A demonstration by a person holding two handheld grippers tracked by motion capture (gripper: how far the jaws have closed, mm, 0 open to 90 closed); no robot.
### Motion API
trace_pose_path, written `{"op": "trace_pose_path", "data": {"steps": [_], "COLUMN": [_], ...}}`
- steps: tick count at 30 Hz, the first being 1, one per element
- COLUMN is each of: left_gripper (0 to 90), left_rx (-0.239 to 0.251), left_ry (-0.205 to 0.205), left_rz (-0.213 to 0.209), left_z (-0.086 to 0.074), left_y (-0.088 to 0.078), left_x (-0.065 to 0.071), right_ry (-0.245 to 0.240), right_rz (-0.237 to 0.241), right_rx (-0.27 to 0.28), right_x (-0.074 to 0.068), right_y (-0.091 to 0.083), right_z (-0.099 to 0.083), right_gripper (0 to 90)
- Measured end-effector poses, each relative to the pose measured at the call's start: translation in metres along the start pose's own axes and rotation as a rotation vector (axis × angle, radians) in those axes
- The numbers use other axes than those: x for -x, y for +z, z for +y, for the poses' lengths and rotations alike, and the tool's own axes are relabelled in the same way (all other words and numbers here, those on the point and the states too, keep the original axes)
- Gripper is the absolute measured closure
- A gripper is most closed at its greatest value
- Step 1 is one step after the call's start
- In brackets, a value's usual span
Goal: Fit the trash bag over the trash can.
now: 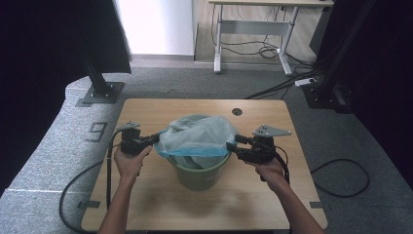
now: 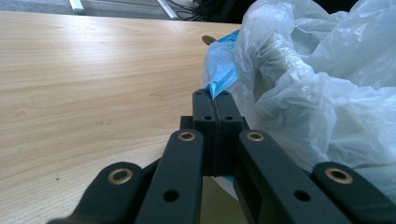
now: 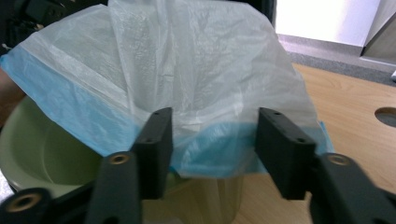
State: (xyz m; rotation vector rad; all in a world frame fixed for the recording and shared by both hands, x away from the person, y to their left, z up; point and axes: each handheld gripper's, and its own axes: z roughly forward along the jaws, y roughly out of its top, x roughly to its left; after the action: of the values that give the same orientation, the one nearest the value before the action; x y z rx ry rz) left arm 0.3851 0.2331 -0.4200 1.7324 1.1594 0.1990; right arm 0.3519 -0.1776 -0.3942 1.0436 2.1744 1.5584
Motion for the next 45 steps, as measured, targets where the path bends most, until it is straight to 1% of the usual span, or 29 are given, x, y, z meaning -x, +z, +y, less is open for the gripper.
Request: {"op": "trace_pose_path", "data": {"steps": [2, 3, 5, 6, 7, 8, 11, 14, 19, 24, 25, 26, 28, 29, 30, 33, 34, 35, 36, 37, 38, 39, 40, 41, 42, 45], "left_gripper": [89.8, 89.8, 89.8, 89.8, 89.7, 89.7, 89.8, 89.8, 89.7, 89.8, 89.8, 89.8, 89.8, 89.9, 89.9, 89.9, 89.9, 89.9, 89.9, 89.9, 89.9, 89.9, 89.9, 89.9, 89.9, 89.9], "left_rx": [-0.001, -0.002, -0.005, -0.005, -0.005, -0.003, -0.001, -0.002, -0.001, 0.001, 0.000, 0.000, -0.002, -0.004, -0.004, -0.010, -0.012, -0.016, -0.016, -0.018, -0.019, -0.023, -0.026, -0.029, -0.035, -0.049], "left_ry": [0.002, 0.005, 0.009, 0.010, 0.009, 0.008, 0.008, 0.008, 0.007, 0.010, 0.012, 0.015, 0.021, 0.018, 0.018, 0.014, 0.014, 0.016, 0.016, 0.020, 0.023, 0.025, 0.023, 0.022, 0.021, 0.015], "left_rz": [0.004, 0.008, 0.012, 0.013, 0.013, 0.013, 0.012, 0.010, 0.009, 0.009, 0.006, 0.001, 0.000, -0.003, -0.003, -0.006, -0.007, -0.013, -0.013, -0.019, -0.021, -0.021, -0.023, -0.024, -0.024, -0.023], "left_z": [0.000, 0.000, 0.000, 0.000, 0.000, 0.000, 0.000, 0.001, 0.001, 0.001, 0.001, 0.000, -0.001, -0.002, -0.002, -0.005, -0.006, -0.008, -0.008, -0.009, -0.010, -0.012, -0.013, -0.015, -0.016, -0.020], "left_y": [0.000, 0.000, 0.000, 0.000, 0.000, 0.000, -0.001, 0.000, -0.002, -0.005, -0.005, -0.005, -0.006, -0.007, -0.007, -0.006, -0.006, -0.005, -0.005, -0.005, -0.005, -0.005, -0.005, -0.004, -0.004, -0.001], "left_x": [0.000, 0.000, 0.000, 0.000, 0.000, 0.000, 0.001, 0.001, 0.000, 0.001, 0.001, 0.001, 0.000, -0.001, -0.001, -0.002, -0.003, -0.003, -0.003, -0.003, -0.003, -0.004, -0.004, -0.005, -0.006, -0.008], "right_ry": [0.005, -0.004, -0.020, -0.026, -0.031, -0.031, -0.029, -0.032, -0.026, -0.033, -0.033, -0.033, -0.041, -0.047, -0.047, -0.057, -0.061, -0.072, -0.072, -0.090, -0.090, -0.097, -0.097, -0.106, -0.106, -0.112], "right_rz": [0.015, 0.014, 0.003, -0.005, -0.015, -0.015, -0.018, -0.017, 0.001, 0.030, 0.066, 0.066, 0.109, 0.132, 0.132, 0.165, 0.172, 0.189, 0.189, 0.217, 0.217, 0.233, 0.233, 0.246, 0.246, 0.244], "right_rx": [0.007, 0.010, 0.010, 0.009, 0.008, 0.008, 0.006, 0.004, 0.020, 0.050, 0.056, 0.056, 0.064, 0.059, 0.059, 0.046, 0.041, 0.032, 0.032, 0.034, 0.034, 0.027, 0.027, 0.010, 0.010, -0.025], "right_x": [0.000, -0.001, -0.004, -0.005, -0.005, -0.005, -0.005, -0.007, -0.008, -0.014, -0.016, -0.016, -0.019, -0.022, -0.022, -0.028, -0.030, -0.033, -0.033, -0.036, -0.036, -0.037, -0.037, -0.038, -0.038, -0.038], "right_y": [-0.001, -0.001, -0.002, -0.003, -0.005, -0.005, -0.007, -0.009, -0.012, -0.022, -0.026, -0.026, -0.030, -0.032, -0.032, -0.034, -0.034, -0.033, -0.033, -0.031, -0.031, -0.028, -0.028, -0.023, -0.023, -0.014], "right_z": [-0.001, -0.001, -0.001, 0.000, 0.001, 0.001, 0.004, 0.004, 0.000, -0.007, -0.011, -0.011, -0.017, -0.025, -0.025, -0.038, -0.042, -0.049, -0.049, -0.056, -0.056, -0.063, -0.063, -0.071, -0.071, -0.082], "right_gripper": [56.8, 59.3, 61.9, 65.5, 71.8, 71.8, 81.0, 87.4, 88.7, 88.9, 88.9, 88.9, 88.9, 88.9, 88.9, 88.9, 88.9, 89.0, 89.0, 89.0, 89.0, 89.0, 89.0, 89.0, 89.0, 89.0]}}
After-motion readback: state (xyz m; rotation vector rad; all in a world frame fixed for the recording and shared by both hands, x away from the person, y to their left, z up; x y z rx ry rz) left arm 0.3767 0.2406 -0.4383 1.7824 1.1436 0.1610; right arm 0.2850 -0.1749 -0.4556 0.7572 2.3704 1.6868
